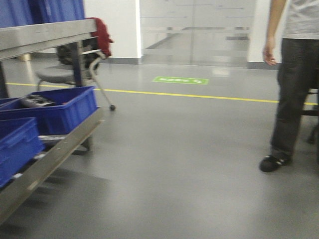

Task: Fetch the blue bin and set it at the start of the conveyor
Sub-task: 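Hold the light-blue bin with both grippers while driving to the conveyor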

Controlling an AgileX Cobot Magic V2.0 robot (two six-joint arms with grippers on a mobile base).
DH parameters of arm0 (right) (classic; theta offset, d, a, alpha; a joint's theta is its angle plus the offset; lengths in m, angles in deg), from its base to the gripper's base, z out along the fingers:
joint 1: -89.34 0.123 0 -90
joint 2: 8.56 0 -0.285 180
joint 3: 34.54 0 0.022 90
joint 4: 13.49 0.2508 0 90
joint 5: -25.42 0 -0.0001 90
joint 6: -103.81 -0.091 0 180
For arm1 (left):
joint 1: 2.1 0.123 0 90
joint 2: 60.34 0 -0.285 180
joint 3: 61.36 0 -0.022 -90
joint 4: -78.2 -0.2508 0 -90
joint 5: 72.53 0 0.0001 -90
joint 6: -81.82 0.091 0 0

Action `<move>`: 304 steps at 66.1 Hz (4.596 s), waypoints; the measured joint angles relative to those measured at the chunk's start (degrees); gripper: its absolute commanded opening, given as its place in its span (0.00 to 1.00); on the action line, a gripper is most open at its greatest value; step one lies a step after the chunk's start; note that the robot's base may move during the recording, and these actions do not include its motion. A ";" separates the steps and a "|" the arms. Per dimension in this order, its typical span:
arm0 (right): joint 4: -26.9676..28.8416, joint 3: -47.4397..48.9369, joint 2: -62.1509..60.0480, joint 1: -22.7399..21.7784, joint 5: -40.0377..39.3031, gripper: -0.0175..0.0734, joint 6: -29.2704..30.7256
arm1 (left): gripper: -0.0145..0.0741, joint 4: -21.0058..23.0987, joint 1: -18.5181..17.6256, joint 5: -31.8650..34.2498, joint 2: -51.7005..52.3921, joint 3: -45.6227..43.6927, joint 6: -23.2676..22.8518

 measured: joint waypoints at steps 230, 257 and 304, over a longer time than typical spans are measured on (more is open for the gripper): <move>-0.01 0.00 0.45 0.00 -2.38 0.02 0.11 | 0.04 -1.09 0.00 4.69 0.00 0.00 0.00; -0.12 0.00 0.45 0.00 -2.38 0.02 0.11 | 0.04 -1.18 0.00 4.69 -0.10 0.00 0.00; 0.33 0.00 0.45 0.00 -2.38 0.02 -0.01 | 0.04 -3.30 -0.15 5.10 -0.10 0.00 0.00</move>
